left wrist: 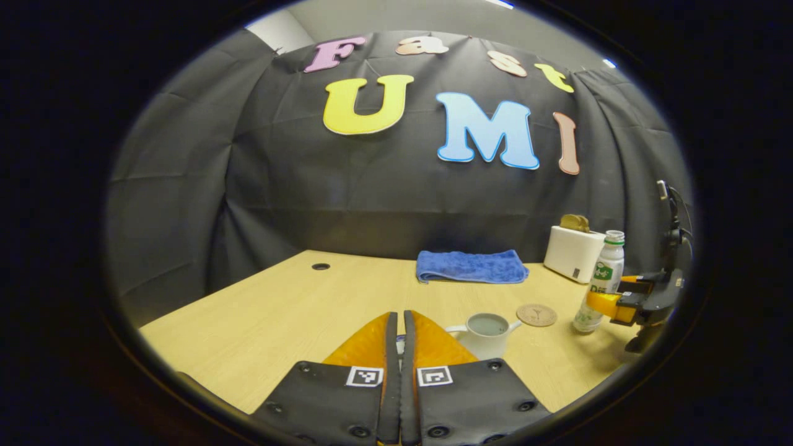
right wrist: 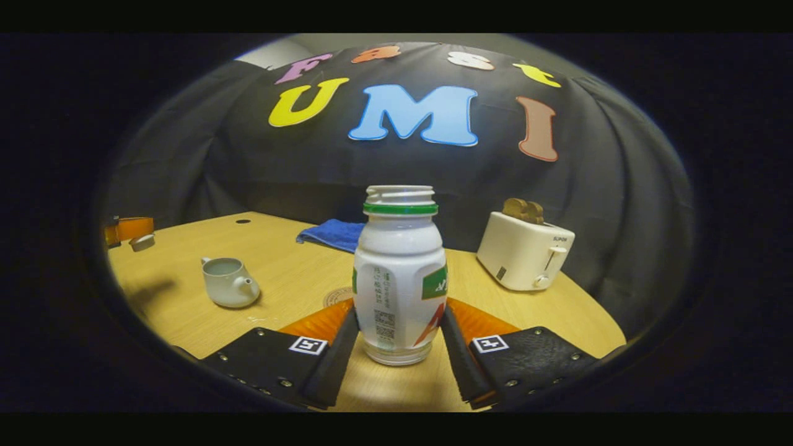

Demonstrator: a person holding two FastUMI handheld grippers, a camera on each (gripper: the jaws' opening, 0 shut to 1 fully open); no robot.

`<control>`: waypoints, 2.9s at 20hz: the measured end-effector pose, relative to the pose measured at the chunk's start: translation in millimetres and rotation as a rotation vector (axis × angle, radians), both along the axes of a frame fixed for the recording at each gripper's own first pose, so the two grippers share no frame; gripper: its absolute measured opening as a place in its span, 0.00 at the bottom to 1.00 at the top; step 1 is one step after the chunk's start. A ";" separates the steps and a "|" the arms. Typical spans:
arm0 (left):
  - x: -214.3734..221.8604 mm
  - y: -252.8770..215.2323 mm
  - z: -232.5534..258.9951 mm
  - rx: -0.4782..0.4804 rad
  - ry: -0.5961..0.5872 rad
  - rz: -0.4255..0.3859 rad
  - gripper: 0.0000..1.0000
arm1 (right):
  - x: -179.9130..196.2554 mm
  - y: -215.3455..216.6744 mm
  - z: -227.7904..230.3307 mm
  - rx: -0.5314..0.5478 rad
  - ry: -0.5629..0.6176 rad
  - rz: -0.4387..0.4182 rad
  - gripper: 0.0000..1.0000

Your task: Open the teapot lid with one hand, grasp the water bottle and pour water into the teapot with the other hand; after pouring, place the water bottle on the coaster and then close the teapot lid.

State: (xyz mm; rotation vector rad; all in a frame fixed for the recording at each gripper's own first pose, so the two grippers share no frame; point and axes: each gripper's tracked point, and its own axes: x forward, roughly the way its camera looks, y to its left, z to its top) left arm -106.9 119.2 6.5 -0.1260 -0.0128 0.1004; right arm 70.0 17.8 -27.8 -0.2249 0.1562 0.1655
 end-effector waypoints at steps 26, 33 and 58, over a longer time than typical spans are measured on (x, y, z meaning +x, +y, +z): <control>-11.0 38.2 -33.9 -0.046 0.042 0.033 0.10 | 23.6 78.6 73.6 -1.104 -0.310 0.018 0.71; -12.2 45.6 -40.7 -0.053 0.056 0.042 0.10 | 27.2 96.2 68.1 -1.237 -0.354 0.048 0.71; -10.3 44.5 -53.6 -0.066 0.088 0.036 0.06 | 35.1 107.2 96.1 -1.463 -0.465 0.075 0.71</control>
